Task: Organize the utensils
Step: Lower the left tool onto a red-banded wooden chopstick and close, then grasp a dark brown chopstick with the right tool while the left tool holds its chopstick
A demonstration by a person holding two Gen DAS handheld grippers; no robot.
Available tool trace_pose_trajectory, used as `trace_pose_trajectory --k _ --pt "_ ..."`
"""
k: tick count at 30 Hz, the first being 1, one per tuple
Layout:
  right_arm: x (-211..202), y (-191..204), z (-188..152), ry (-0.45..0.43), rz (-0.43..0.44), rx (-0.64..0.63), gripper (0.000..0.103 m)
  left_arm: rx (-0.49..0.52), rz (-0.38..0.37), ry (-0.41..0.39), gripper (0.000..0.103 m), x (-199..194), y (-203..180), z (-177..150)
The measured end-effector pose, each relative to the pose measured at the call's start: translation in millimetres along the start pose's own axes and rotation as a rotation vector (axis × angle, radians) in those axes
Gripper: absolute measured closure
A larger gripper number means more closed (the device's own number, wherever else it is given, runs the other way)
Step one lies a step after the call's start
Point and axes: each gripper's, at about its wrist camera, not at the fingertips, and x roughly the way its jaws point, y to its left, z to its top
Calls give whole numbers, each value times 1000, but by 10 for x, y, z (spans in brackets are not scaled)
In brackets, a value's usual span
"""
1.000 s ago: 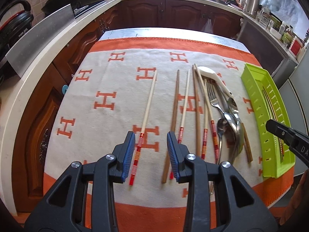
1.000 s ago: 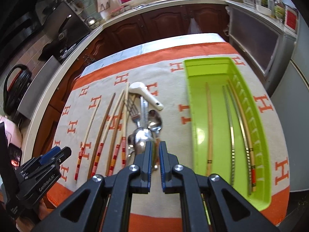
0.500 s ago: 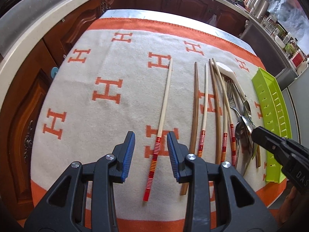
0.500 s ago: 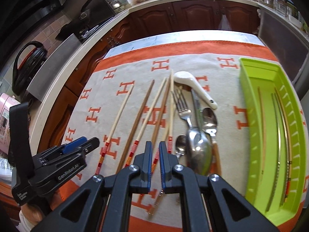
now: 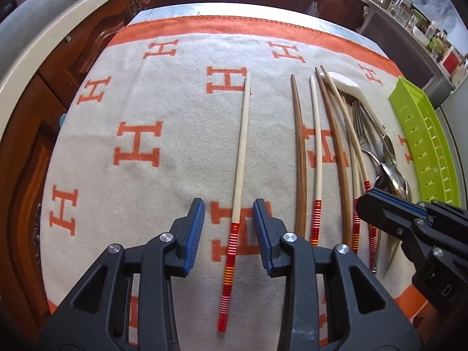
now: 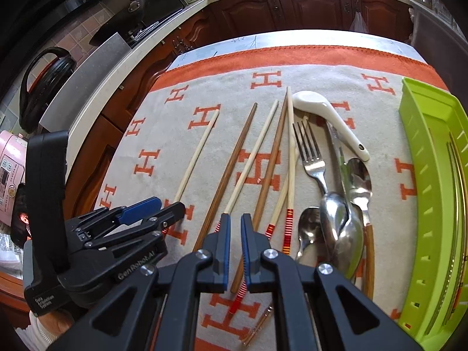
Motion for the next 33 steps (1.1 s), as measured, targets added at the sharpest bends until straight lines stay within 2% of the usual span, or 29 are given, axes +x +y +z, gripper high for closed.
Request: trace_pose_trajectory --k 3,4,5,6,10,12,17,23,30,31,32,33 --pt "62 25 31 8 45 4 96 12 16 -6 73 13 -20 12" --pt "88 43 45 10 56 2 96 10 13 -10 77 13 -15 19" --pt "111 63 58 11 60 1 96 13 12 -17 95 7 -3 19" --pt "134 79 71 11 61 0 96 9 3 -15 99 7 17 23" --pt "252 133 126 25 58 -11 96 -68 -58 -8 100 -17 180 20" --pt "311 145 147 34 53 -10 96 -92 -65 -15 100 -47 245 8" --pt "414 159 185 46 20 4 83 -137 -81 -35 100 -148 375 -21" --pt "530 250 208 68 -17 -14 83 -157 -97 -42 100 -201 451 -41" --pt "603 509 172 51 -161 -136 83 -185 -113 -26 100 -202 530 -99" --pt "610 533 159 42 -175 -149 84 -182 -112 -26 100 -212 526 -110" --pt "614 540 151 34 -186 -150 91 -179 -112 -27 100 -225 520 -120" --pt "613 528 152 31 -172 -139 93 -178 -113 -28 100 -244 513 -134"
